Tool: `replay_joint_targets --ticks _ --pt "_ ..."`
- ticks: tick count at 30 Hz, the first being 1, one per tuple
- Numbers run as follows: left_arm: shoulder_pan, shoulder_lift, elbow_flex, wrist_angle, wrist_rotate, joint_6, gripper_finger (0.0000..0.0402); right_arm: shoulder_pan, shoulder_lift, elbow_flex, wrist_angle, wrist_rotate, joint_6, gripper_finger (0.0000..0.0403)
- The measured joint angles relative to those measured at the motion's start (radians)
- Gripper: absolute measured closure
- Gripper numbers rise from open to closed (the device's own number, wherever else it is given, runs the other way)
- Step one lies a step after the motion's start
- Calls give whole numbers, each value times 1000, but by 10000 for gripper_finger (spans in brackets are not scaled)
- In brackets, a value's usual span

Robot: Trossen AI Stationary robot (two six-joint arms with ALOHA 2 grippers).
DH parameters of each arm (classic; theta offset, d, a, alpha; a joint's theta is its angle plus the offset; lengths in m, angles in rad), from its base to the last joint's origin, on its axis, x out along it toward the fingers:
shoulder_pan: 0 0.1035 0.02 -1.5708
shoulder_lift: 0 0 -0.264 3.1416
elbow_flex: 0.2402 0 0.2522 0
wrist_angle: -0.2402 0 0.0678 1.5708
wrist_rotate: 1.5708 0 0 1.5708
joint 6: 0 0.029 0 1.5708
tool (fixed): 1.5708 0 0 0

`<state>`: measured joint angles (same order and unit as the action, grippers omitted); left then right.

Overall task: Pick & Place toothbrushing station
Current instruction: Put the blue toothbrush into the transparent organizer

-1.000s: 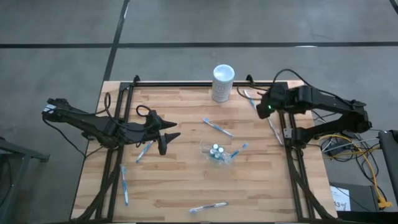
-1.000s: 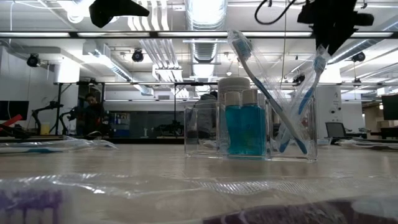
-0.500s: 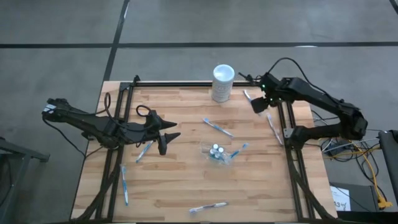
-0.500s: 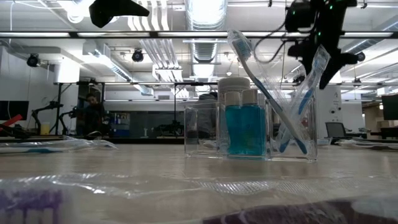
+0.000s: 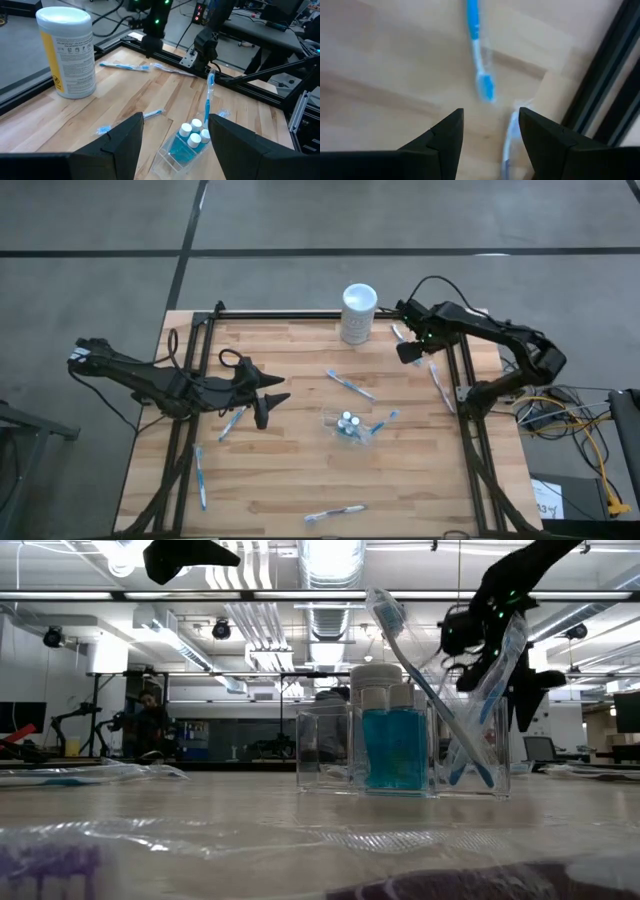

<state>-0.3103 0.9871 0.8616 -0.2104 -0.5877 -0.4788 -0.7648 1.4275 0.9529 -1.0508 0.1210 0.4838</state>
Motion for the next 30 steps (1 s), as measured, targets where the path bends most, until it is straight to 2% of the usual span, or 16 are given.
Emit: replay_joint_targets --ticks 4,12,30 --pt "0 0 0 0 0 0 172 -21 87 24 8 38 -57 216" --pt "0 0 0 0 0 0 172 -29 229 47 11 13 -125 216" --pt "0 0 0 0 0 0 172 -28 355 45 27 -23 -155 222"
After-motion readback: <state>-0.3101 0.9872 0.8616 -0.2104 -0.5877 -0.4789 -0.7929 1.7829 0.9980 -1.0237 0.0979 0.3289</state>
